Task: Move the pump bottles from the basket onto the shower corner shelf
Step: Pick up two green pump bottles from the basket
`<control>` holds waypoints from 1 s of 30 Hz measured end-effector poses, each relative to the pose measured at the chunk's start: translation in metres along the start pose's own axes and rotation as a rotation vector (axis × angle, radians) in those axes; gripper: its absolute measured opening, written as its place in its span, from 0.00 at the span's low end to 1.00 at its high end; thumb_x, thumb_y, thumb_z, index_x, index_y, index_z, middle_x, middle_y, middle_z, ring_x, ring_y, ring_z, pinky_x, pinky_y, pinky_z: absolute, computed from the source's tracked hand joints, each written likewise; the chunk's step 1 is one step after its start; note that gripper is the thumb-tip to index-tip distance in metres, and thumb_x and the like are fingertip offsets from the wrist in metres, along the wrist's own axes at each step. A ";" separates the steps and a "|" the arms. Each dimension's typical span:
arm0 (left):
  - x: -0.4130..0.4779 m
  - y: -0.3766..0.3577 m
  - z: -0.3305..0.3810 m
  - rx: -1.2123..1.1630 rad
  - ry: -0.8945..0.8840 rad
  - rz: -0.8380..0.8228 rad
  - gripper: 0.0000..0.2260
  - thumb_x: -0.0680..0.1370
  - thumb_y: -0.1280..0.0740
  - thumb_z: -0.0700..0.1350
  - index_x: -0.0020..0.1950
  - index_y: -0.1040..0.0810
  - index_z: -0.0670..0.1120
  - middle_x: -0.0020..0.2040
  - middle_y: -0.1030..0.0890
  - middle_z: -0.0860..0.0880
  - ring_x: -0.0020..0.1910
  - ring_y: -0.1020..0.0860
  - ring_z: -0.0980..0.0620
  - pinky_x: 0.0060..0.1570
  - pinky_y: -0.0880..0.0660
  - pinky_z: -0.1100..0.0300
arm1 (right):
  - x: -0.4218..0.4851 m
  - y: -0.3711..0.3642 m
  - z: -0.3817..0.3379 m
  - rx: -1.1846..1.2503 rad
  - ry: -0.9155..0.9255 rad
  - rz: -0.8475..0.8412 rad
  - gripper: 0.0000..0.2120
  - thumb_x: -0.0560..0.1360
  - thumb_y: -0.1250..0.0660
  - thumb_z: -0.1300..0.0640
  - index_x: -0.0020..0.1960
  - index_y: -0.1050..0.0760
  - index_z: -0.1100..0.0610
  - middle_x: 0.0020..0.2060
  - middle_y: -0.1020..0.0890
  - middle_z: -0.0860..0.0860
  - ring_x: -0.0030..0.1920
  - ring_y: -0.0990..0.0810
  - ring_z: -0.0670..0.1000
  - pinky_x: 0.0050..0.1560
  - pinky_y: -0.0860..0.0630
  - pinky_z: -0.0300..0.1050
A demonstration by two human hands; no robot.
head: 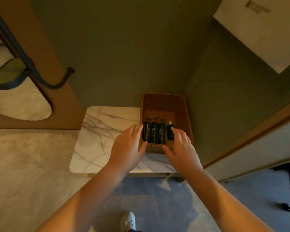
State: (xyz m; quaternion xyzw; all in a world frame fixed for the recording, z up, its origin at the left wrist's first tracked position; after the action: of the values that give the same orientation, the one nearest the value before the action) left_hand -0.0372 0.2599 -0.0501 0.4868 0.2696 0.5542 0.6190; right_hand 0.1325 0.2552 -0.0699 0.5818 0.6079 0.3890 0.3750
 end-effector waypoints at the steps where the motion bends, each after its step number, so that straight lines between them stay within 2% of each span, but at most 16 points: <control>1: 0.006 -0.007 -0.006 -0.011 0.006 -0.021 0.25 0.78 0.38 0.52 0.72 0.36 0.45 0.68 0.29 0.46 0.64 0.29 0.48 0.58 0.30 0.55 | 0.005 -0.006 0.003 -0.005 -0.019 -0.015 0.32 0.76 0.38 0.44 0.75 0.48 0.52 0.72 0.39 0.51 0.71 0.36 0.52 0.68 0.31 0.50; 7: 0.040 -0.039 -0.021 -0.066 0.001 -0.090 0.25 0.78 0.39 0.53 0.73 0.37 0.45 0.68 0.29 0.45 0.64 0.29 0.48 0.59 0.30 0.55 | 0.039 -0.025 0.024 -0.016 -0.070 -0.064 0.33 0.77 0.39 0.44 0.75 0.48 0.54 0.72 0.39 0.52 0.71 0.37 0.52 0.68 0.34 0.45; 15: 0.086 -0.089 -0.033 -0.124 0.051 -0.154 0.25 0.78 0.37 0.52 0.72 0.37 0.46 0.65 0.27 0.46 0.61 0.27 0.49 0.56 0.29 0.56 | 0.100 -0.058 0.058 0.045 -0.121 -0.167 0.33 0.76 0.37 0.47 0.75 0.48 0.52 0.72 0.39 0.51 0.71 0.38 0.52 0.68 0.33 0.49; 19: 0.117 -0.117 -0.050 -0.115 0.158 -0.180 0.26 0.77 0.37 0.52 0.73 0.38 0.47 0.66 0.28 0.46 0.61 0.27 0.49 0.57 0.29 0.57 | 0.143 -0.073 0.078 0.083 -0.080 -0.224 0.32 0.77 0.37 0.48 0.75 0.47 0.54 0.72 0.38 0.52 0.70 0.35 0.51 0.67 0.32 0.47; 24: 0.160 -0.166 -0.058 -0.196 0.297 -0.235 0.27 0.77 0.37 0.51 0.75 0.42 0.48 0.67 0.30 0.48 0.60 0.27 0.49 0.56 0.29 0.56 | 0.198 -0.094 0.112 0.187 -0.111 -0.273 0.33 0.76 0.34 0.51 0.75 0.46 0.54 0.72 0.37 0.53 0.70 0.36 0.52 0.68 0.33 0.52; 28: 0.184 -0.214 -0.063 -0.232 0.390 -0.265 0.28 0.77 0.37 0.49 0.75 0.42 0.48 0.69 0.32 0.47 0.63 0.29 0.49 0.58 0.31 0.58 | 0.232 -0.121 0.144 0.204 -0.140 -0.308 0.32 0.75 0.34 0.51 0.75 0.45 0.53 0.72 0.38 0.53 0.70 0.36 0.52 0.67 0.34 0.50; 30: 0.188 -0.238 -0.072 -0.235 0.453 -0.306 0.28 0.78 0.38 0.50 0.75 0.44 0.49 0.71 0.35 0.48 0.66 0.32 0.49 0.60 0.31 0.55 | 0.244 -0.139 0.156 0.208 -0.128 -0.341 0.32 0.75 0.34 0.51 0.75 0.44 0.52 0.71 0.37 0.52 0.70 0.36 0.52 0.66 0.35 0.48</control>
State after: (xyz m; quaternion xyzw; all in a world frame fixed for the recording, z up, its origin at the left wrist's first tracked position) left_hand 0.0461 0.4815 -0.2537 0.2293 0.4050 0.5763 0.6718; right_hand 0.2058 0.5015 -0.2623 0.5295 0.7094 0.2175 0.4112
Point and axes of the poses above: each hand's wrist, its own x-axis towards the middle knuckle, its own y-axis out of the back of the hand, z = x × y, the point moved 9 cm from there along x, towards the middle knuckle
